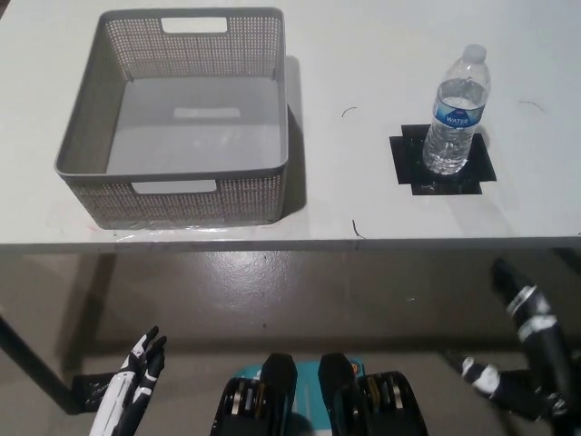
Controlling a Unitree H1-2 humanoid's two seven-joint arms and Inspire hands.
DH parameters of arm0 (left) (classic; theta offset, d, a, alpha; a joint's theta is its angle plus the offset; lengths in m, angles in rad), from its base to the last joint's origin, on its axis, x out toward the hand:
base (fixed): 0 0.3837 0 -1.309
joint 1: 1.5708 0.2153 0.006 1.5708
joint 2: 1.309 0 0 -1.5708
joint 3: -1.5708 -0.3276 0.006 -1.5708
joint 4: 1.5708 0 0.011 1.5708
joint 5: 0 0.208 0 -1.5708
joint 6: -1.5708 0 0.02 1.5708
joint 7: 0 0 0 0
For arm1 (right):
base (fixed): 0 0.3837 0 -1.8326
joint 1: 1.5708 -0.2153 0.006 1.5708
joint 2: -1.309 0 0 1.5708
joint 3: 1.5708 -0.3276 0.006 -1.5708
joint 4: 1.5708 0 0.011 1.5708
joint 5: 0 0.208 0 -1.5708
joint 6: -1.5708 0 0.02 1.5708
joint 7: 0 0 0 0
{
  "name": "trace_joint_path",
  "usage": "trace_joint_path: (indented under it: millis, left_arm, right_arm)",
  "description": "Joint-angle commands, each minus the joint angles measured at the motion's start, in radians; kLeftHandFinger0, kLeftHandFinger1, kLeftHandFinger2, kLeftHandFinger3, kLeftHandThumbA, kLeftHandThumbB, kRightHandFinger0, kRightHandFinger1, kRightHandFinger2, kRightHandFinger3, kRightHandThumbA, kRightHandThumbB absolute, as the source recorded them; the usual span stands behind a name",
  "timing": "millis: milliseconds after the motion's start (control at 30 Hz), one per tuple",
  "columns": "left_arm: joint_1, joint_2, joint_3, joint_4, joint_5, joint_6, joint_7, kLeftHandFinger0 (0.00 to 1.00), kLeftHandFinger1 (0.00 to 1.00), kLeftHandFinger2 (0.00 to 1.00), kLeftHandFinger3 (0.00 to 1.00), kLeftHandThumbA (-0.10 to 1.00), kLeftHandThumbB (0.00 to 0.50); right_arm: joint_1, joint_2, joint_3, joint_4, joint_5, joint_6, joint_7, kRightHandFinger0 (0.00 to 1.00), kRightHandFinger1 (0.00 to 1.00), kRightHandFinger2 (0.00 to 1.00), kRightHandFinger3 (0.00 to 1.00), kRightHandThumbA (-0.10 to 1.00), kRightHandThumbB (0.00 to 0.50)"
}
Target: Use the right hand to pick up a water botttle and place it into a container on the left side
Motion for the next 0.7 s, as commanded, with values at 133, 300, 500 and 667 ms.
trace_joint_path:
  millis: [133,300,500,667]
  left_arm:
    - [0.0,0.011,-0.002,-0.035,0.005,-0.05,-0.008,1.0,1.0,1.0,1.0,0.92,0.069]
    - [0.003,0.01,-0.004,-0.029,0.01,-0.056,-0.008,1.0,1.0,1.0,1.0,0.93,0.078]
    - [0.004,0.005,-0.002,-0.022,-0.011,-0.065,-0.017,1.0,1.0,1.0,1.0,1.0,0.04]
    - [0.006,0.002,-0.002,-0.02,-0.037,-0.073,-0.035,1.0,1.0,1.0,1.0,1.0,0.031]
  right_arm:
    - [-0.228,-0.035,-0.083,0.035,0.023,0.121,-0.023,1.0,1.0,1.0,1.0,1.0,0.339]
    - [-0.358,-0.031,-0.124,0.196,0.054,0.23,-0.03,1.0,1.0,1.0,1.0,1.0,0.403]
    - [-0.527,-0.016,-0.175,0.478,0.104,0.226,-0.029,1.0,1.0,1.0,1.0,1.0,0.434]
    - [-0.631,-0.025,-0.196,0.717,0.109,0.151,-0.03,1.0,1.0,1.0,1.0,1.0,0.432]
